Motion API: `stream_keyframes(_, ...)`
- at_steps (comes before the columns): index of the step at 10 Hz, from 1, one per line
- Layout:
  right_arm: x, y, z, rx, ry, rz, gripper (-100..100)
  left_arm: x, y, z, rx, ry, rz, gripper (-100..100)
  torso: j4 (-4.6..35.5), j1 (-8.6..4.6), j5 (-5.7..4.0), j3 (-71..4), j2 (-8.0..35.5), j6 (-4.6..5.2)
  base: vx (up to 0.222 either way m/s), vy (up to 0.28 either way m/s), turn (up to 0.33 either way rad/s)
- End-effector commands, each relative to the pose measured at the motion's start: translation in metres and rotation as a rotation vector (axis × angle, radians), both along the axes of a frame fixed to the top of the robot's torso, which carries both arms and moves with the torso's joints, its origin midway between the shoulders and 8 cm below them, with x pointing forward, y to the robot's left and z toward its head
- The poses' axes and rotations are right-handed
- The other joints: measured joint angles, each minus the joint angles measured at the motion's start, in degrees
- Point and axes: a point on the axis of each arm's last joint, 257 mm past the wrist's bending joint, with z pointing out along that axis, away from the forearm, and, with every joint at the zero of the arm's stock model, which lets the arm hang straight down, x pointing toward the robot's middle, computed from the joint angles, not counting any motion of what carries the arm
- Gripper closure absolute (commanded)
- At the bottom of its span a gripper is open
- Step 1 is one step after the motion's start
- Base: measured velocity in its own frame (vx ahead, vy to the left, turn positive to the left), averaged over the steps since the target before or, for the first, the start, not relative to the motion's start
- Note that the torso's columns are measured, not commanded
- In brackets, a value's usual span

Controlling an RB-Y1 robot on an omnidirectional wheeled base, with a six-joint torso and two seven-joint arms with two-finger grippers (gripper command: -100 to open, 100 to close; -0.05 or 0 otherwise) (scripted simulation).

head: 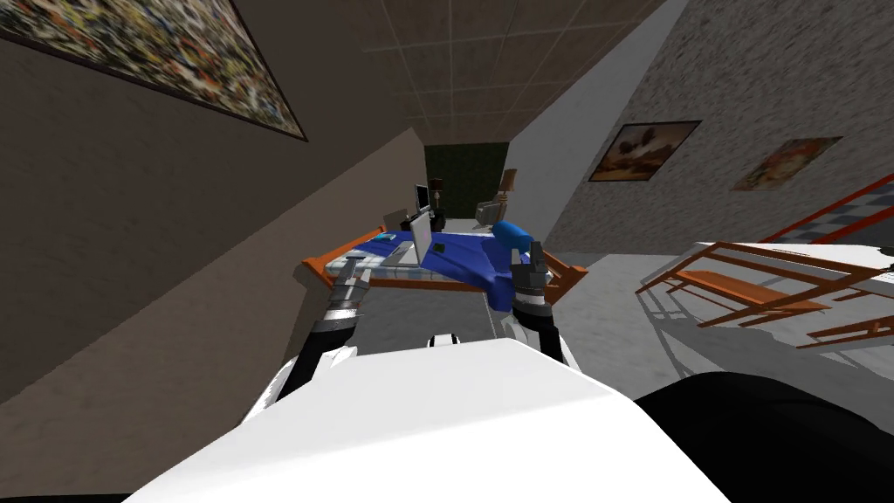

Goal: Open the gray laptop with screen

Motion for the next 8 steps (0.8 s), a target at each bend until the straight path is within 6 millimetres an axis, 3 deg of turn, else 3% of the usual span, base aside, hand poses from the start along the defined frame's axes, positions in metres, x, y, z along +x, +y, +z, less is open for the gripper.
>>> stream_keyframes(1,0.0,0.0,0.0,0.0,0.0,0.0,0,0.007,0.017,-0.012,0.048,0.068,0.028,-100,0.0,0.03,0.01,0.0,0.0,0.0,0.045,-0.043,-0.149)
stream_keyframes(8,0.0,0.0,0.0,0.0,0.0,0.0,0,0.023,0.061,-0.031,0.166,0.214,0.107,-100,0.0,-0.02,-0.01,0.0,0.0,0.0,0.04,-0.036,-0.143)
